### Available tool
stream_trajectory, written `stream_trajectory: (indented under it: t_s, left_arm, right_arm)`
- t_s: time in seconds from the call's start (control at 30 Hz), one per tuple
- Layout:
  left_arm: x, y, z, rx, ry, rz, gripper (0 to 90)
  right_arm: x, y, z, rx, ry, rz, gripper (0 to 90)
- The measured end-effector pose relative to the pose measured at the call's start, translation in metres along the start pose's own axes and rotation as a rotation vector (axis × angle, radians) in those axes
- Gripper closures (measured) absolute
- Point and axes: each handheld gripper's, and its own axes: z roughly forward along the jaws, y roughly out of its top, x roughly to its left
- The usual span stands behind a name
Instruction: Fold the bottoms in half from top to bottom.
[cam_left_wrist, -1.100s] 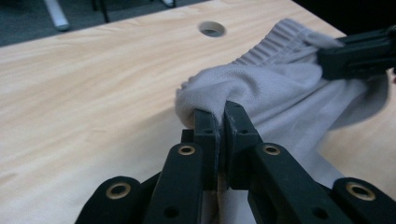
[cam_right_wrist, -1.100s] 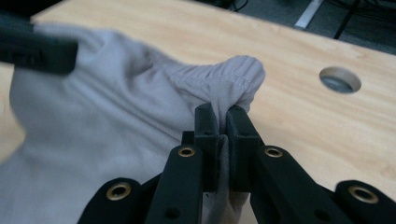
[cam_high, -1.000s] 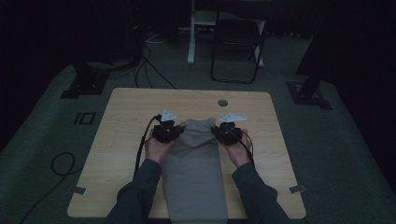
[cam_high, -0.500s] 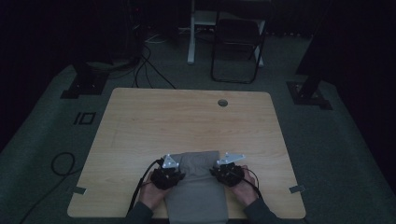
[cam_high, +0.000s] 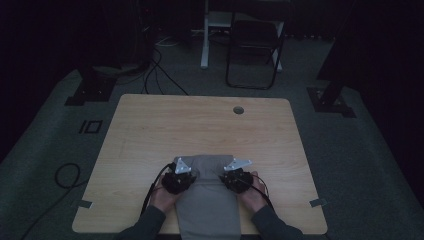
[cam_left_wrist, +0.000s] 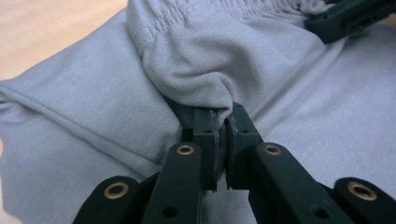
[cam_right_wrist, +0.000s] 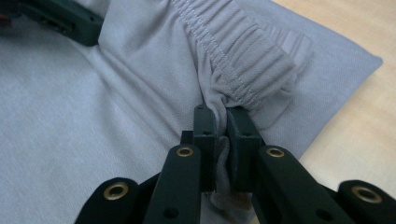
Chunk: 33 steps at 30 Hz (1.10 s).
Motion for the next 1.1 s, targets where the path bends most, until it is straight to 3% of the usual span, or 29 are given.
stream_trajectory:
  t_s: [0.03,0.2,0.43,0.67,0.77,0.83,0.9,1.03,1.1]
  left_arm:
    - [0.007,0.005,0.004,0.000,0.006,-0.002,84.7]
    - [0.033,0.024,0.020,0.004,0.028,-0.021,84.6]
    - [0.060,0.047,0.036,0.039,0.076,-0.024,84.6]
    - [0.075,0.064,0.048,0.069,0.159,-0.064,84.5]
    - [0.075,0.069,0.050,0.084,0.170,-0.095,84.5]
    - [0.076,0.070,0.049,0.089,0.159,-0.112,84.5]
    - [0.077,0.071,0.045,0.086,0.154,-0.116,84.8]
    - [0.081,0.082,0.025,0.002,0.127,-0.141,85.4]
    - [0.083,0.092,0.011,-0.044,0.119,-0.151,85.4]
  right_arm:
    - [-0.009,0.012,0.010,0.001,-0.024,0.015,84.7]
    - [-0.033,0.035,0.031,-0.005,-0.064,0.062,84.7]
    - [-0.052,0.058,0.050,-0.002,-0.085,0.124,84.5]
    - [-0.066,0.077,0.066,-0.002,-0.088,0.190,84.2]
    - [-0.071,0.082,0.071,-0.007,-0.104,0.216,84.3]
    - [-0.073,0.084,0.072,-0.004,-0.100,0.238,84.8]
    - [-0.074,0.085,0.070,-0.009,-0.107,0.227,84.9]
    - [-0.078,0.092,0.050,-0.095,-0.104,0.254,85.1]
    - [-0.080,0.102,0.034,-0.152,-0.112,0.243,85.1]
